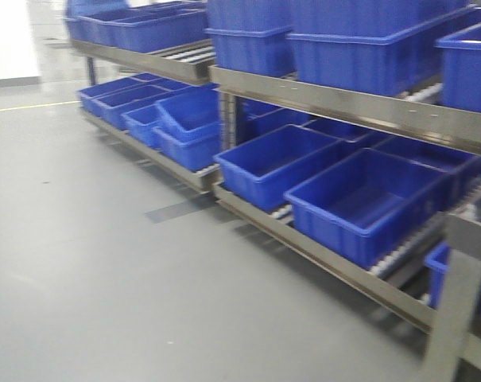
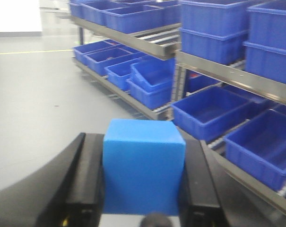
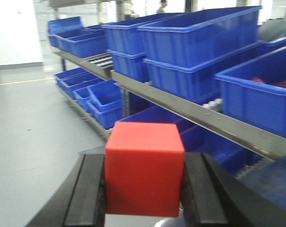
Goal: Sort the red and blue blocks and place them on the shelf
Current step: 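Drive the base away from the table, turning toward the aisle, then drive the base down the aisle carrying both cubes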
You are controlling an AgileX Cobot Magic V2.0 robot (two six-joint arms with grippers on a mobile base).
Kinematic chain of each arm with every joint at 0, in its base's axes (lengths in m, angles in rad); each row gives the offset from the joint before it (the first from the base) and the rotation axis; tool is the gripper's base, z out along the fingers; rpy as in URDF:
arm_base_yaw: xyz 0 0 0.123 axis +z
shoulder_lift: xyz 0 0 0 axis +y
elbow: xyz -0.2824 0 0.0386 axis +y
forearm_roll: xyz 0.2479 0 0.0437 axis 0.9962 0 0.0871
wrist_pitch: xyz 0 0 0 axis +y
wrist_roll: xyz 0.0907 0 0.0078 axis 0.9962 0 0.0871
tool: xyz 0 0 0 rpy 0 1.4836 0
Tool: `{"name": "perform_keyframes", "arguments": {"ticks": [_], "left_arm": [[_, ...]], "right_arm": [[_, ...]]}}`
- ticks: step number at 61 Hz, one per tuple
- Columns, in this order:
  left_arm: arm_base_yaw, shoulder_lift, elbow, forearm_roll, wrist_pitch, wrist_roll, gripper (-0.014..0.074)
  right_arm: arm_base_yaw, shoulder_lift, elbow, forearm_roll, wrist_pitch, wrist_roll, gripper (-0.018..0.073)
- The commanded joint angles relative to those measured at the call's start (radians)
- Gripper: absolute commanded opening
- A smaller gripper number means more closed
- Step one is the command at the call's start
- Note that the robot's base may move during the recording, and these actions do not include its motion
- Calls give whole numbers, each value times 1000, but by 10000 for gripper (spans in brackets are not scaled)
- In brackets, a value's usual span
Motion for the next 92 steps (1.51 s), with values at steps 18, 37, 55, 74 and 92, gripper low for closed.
{"name": "perform_keyframes", "arguments": {"ticks": [18,37,55,74,92], "left_arm": [[1,3,-28,-4,-89,-4,135],[1,3,-28,-4,-89,-4,135],[1,3,-28,-4,-89,-4,135],[1,3,-28,-4,-89,-4,135],[1,3,-28,-4,-89,-4,135]], "right_arm": [[-6,8,-27,-6,-84,-8,57],[-6,8,-27,-6,-84,-8,57],[-6,8,-27,-6,-84,-8,57],[-6,8,-27,-6,-84,-8,57],[-6,8,-27,-6,-84,-8,57]]}}
